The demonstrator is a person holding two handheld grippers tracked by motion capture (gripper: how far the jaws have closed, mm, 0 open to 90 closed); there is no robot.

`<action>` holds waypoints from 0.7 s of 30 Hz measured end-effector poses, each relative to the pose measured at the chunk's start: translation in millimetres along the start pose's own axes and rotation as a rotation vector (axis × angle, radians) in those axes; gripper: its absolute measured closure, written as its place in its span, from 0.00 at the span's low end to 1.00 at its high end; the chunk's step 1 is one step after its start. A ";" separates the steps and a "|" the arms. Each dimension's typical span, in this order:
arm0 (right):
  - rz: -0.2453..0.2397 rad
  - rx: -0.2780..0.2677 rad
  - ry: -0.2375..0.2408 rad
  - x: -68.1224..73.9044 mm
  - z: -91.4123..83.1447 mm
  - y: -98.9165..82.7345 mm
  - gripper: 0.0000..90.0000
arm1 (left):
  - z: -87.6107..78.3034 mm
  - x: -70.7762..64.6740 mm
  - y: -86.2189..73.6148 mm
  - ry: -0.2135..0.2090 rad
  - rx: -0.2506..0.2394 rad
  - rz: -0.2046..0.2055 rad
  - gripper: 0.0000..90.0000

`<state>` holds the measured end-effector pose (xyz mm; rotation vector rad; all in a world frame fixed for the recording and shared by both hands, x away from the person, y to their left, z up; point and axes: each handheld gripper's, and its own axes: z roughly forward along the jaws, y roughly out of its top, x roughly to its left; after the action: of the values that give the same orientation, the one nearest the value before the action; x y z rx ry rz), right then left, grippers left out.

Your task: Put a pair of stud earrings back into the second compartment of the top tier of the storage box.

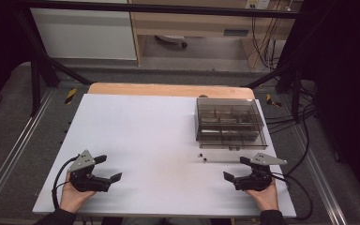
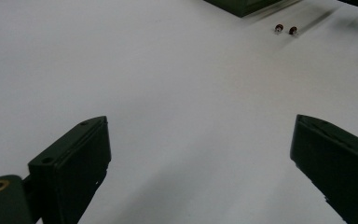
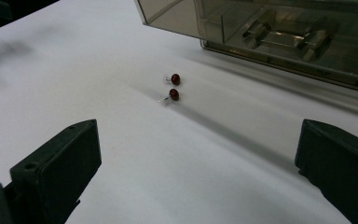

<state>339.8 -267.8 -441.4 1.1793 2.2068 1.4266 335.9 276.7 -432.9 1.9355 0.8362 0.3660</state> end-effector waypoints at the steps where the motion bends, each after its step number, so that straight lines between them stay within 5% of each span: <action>1: 0.000 0.001 0.000 0.0 0.0 0.0 0.01 | 0.1 -0.4 0.2 -0.001 0.000 0.000 0.05; 21: -0.011 0.023 0.007 0.7 2.9 -0.9 0.01 | 17.0 -12.5 8.7 -0.007 0.031 0.015 0.05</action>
<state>340.7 -265.6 -443.4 1.1701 2.2366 1.4062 340.1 254.2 -432.6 1.9717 0.8273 0.3575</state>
